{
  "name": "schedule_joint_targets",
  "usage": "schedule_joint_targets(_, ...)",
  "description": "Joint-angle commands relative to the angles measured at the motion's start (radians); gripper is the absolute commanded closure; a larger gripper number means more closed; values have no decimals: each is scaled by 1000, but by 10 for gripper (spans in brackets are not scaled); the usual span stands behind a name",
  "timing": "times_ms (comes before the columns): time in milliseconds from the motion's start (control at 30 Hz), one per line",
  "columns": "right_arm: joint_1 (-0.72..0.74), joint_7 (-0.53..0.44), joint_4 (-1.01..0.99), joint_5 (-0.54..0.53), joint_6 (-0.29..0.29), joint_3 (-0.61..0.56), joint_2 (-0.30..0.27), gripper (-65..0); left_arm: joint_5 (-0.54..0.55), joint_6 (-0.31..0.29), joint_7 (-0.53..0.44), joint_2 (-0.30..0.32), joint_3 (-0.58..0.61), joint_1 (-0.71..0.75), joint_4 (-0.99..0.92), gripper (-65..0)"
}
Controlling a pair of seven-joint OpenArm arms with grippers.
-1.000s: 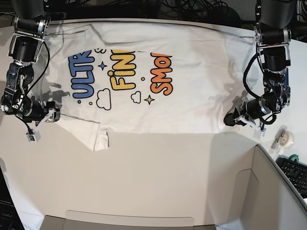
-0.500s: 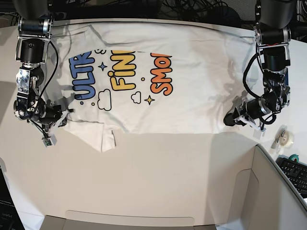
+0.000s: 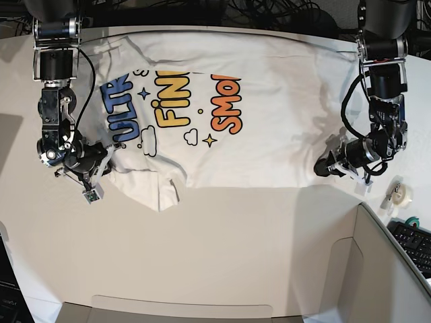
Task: Layout the t-shirt on the table in an organized manner, then fold the t-shirt properly
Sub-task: 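Grasp the hem corners of the shirt with both grippers, then fold the hem over toward the collar edge with both grippers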
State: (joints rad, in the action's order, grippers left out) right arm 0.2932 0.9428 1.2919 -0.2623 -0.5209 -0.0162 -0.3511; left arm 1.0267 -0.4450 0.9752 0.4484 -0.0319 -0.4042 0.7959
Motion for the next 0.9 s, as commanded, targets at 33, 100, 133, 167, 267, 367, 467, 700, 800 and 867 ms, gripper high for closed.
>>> schedule_joint_targets(33,-1,-12,53,4,-5,84,-26,0,13,-10,-2,17,-3,1,82,-1)
schedule_joint_targets(100,-25,-9,76,4,-5,149,-26,0,13,-10,-2,17,-3,27,138,-1)
schedule_joint_targets(133,-39,2,85,4,-5,183,-26,0,13,-10,-2,20,-3,38,161,-1)
schedule_joint_targets(167,-48,12,97,4,-5,209,-26,0,13,-10,-2,33,0,41,182,-1)
schedule_joint_targets(267,-88,23,156,4,-5,272,-24,0,17,-10,0,51,-4,72,242,-1)
schedule_joint_targets(367,-119,18,220,4,-5,285,-24,0,17,-10,0,54,-4,98,328,-1)
schedule_joint_targets(467,-134,18,274,4,-5,285,-24,0,19,-10,0,76,-6,129,411,-1)
schedule_joint_targets(700,-191,18,394,4,-5,322,-4,0,19,-10,0,100,-16,228,590,-1)
schedule_joint_targets(800,-231,18,440,4,-11,374,10,0,19,-10,11,99,-110,298,684,-1)
schedule_joint_targets(867,-253,18,457,4,-12,398,11,0,20,-10,46,99,-164,331,735,-1)
